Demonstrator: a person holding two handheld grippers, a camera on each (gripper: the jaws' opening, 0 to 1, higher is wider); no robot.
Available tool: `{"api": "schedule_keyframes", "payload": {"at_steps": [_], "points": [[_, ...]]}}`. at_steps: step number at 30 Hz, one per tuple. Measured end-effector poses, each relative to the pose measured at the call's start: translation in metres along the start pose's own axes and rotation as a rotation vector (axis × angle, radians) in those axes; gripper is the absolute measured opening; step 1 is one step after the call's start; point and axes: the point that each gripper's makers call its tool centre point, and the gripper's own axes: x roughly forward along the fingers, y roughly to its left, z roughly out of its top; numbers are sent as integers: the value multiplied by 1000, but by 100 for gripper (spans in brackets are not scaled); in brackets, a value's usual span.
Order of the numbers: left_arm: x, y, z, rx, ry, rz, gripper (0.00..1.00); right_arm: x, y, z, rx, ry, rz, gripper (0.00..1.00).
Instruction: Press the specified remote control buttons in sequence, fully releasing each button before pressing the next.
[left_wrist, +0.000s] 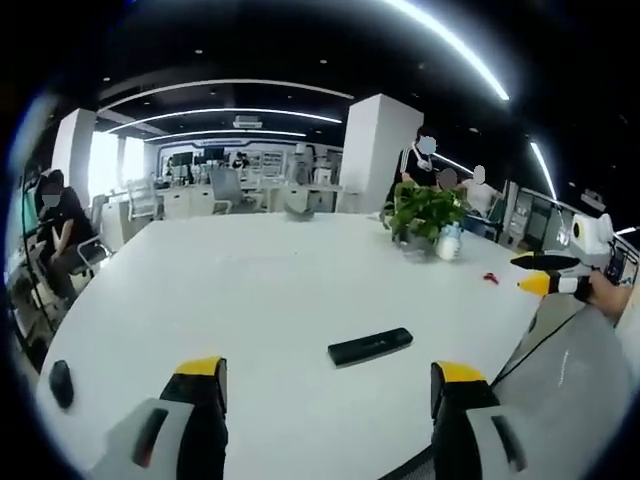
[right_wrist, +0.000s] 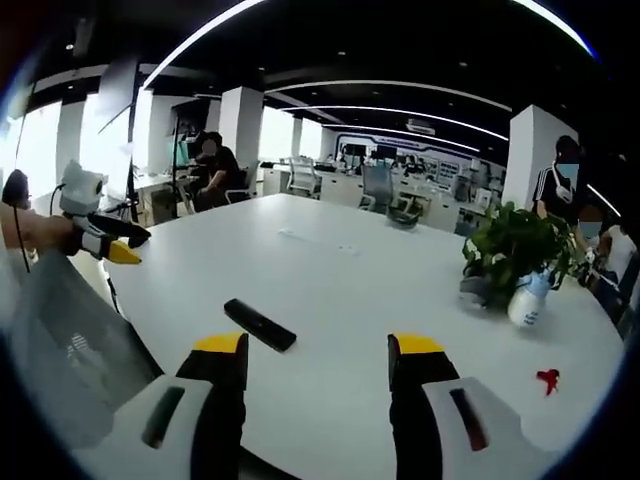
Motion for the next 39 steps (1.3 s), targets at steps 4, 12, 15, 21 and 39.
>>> {"api": "schedule_keyframes", "payload": {"at_steps": [4, 12, 15, 21, 39], "points": [[3, -6, -3, -26, 25, -42, 89, 1, 2, -1, 9, 4, 16, 58], [10, -23, -8, -20, 94, -129, 95, 4, 5, -5, 6, 29, 43, 58], [14, -25, -12, -1, 122, -139, 96, 5, 6, -9, 2, 47, 50, 58], [18, -28, -17, 9, 156, -164, 100, 6, 12, -9, -21, 52, 76, 58], [49, -40, -23, 142, 279, -295, 100, 4, 3, -5, 10, 26, 36, 58]]}}
